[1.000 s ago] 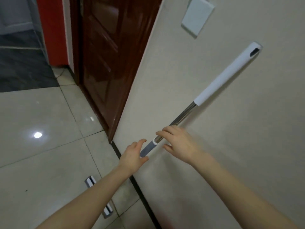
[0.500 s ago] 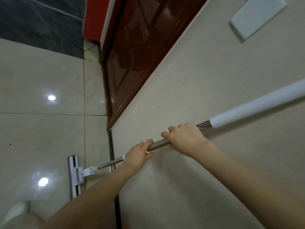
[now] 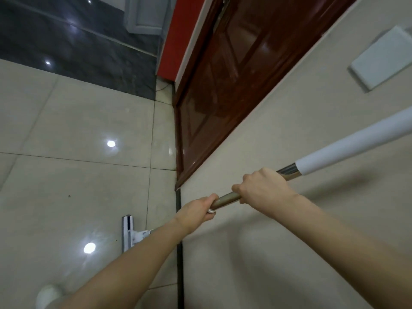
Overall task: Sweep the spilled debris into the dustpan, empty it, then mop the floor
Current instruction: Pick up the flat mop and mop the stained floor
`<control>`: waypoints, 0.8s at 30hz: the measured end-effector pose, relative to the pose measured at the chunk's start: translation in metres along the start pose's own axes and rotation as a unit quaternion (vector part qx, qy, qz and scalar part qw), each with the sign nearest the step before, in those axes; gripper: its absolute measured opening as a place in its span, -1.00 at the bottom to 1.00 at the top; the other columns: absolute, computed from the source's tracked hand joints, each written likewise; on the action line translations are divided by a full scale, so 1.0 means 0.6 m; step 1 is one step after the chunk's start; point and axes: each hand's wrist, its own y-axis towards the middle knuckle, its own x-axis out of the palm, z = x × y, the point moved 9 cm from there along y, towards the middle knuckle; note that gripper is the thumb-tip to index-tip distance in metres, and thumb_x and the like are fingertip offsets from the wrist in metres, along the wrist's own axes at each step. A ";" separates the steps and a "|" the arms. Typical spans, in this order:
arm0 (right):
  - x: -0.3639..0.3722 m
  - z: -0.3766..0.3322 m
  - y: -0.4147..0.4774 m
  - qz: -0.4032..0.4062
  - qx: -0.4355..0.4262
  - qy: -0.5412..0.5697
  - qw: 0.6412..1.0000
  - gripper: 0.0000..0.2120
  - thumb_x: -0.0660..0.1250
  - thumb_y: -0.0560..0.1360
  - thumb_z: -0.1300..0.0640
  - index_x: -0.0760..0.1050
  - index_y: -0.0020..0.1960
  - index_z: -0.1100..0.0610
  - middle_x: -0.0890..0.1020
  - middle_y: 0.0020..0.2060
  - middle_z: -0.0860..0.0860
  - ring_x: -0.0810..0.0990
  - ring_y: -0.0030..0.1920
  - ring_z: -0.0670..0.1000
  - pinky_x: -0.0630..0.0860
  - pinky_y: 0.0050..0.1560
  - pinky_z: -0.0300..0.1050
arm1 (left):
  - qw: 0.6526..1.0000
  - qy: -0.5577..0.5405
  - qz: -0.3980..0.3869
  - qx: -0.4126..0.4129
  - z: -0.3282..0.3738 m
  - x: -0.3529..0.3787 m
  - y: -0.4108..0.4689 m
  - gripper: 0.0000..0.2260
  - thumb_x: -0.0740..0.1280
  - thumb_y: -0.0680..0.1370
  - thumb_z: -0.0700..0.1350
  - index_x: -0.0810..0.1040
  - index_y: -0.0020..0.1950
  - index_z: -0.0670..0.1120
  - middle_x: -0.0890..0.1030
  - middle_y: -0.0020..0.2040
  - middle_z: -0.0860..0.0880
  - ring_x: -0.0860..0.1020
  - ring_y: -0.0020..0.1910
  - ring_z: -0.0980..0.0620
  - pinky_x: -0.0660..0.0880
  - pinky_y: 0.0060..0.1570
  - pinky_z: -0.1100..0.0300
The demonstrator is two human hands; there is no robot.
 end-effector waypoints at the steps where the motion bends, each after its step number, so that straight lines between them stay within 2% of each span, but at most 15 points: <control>1: -0.019 -0.001 0.006 0.006 -0.001 -0.001 1.000 -0.75 0.14 0.63 -0.05 0.45 0.22 0.02 0.60 0.07 0.03 0.61 0.07 0.10 0.23 -0.19 -0.07 | 1.000 0.007 0.004 -0.002 -0.006 -0.019 -0.006 -0.74 0.28 0.58 -0.09 0.31 0.23 -0.04 0.53 0.01 -0.05 0.46 -0.14 0.05 0.30 -0.17 0.22; 3: -0.062 0.000 0.019 0.018 -0.002 -0.001 1.000 -0.74 0.14 0.63 -0.06 0.45 0.22 0.01 0.59 0.05 0.03 0.61 0.05 0.11 0.24 -0.20 -0.06 | 1.000 0.022 0.010 -0.001 -0.015 -0.064 -0.018 -0.72 0.28 0.59 -0.09 0.32 0.26 -0.05 0.54 0.02 -0.07 0.44 -0.15 0.08 0.28 -0.17 0.25; 8: -0.172 -0.013 0.076 0.040 0.000 0.021 0.999 -0.74 0.12 0.63 -0.10 0.43 0.23 -0.03 0.59 0.03 0.00 0.60 0.05 0.09 0.21 -0.21 -0.07 | 0.999 0.039 -0.001 -0.014 -0.071 -0.191 -0.061 -0.74 0.29 0.57 -0.12 0.33 0.22 -0.05 0.55 -0.01 -0.09 0.50 -0.14 0.02 0.38 -0.15 0.18; 11: -0.237 -0.038 0.126 0.066 0.003 0.042 0.997 -0.71 0.13 0.61 -0.13 0.42 0.25 -0.05 0.61 0.03 0.01 0.61 0.05 0.10 0.23 -0.21 -0.07 | 0.997 0.068 -0.007 -0.034 -0.128 -0.266 -0.094 -0.73 0.29 0.56 -0.11 0.32 0.22 -0.04 0.55 0.00 -0.11 0.55 -0.09 -0.07 0.50 -0.08 0.05; 15: -0.313 -0.085 0.211 0.084 0.012 0.099 0.991 -0.70 0.12 0.62 -0.13 0.41 0.30 -0.10 0.60 0.01 -0.03 0.62 0.01 0.07 0.34 -0.22 -0.09 | 0.990 0.123 -0.015 -0.065 -0.230 -0.369 -0.145 -0.74 0.29 0.56 -0.11 0.31 0.20 0.01 0.55 -0.02 -0.09 0.55 -0.12 -0.07 0.52 -0.10 0.03; 19: -0.375 -0.131 0.307 0.097 0.009 0.160 0.982 -0.73 0.14 0.60 -0.16 0.44 0.20 -0.09 0.48 -0.18 -0.07 0.61 -0.07 0.05 0.43 -0.17 -0.07 | 0.978 0.185 -0.031 -0.091 -0.325 -0.469 -0.189 -0.72 0.27 0.57 -0.15 0.33 0.25 -0.04 0.53 0.01 -0.14 0.54 -0.09 -0.11 0.50 -0.11 -0.01; 22: -0.421 -0.163 0.380 0.107 0.012 0.194 0.975 -0.72 0.15 0.59 -0.17 0.45 0.21 -0.09 0.45 -0.19 -0.07 0.53 -0.17 0.04 0.36 -0.21 -0.10 | 0.968 0.228 -0.027 -0.105 -0.394 -0.536 -0.218 -0.70 0.27 0.57 -0.14 0.33 0.28 -0.08 0.52 0.05 -0.17 0.55 -0.05 -0.18 0.45 -0.16 0.03; 24: -0.445 -0.182 0.428 0.111 0.017 0.223 0.968 -0.72 0.15 0.59 -0.16 0.46 0.22 -0.09 0.52 -0.15 -0.04 0.54 -0.16 0.03 0.35 -0.20 -0.11 | 0.958 0.259 -0.032 -0.120 -0.444 -0.575 -0.234 -0.70 0.26 0.58 -0.14 0.33 0.29 -0.09 0.52 0.06 -0.18 0.55 -0.04 -0.18 0.39 -0.20 0.07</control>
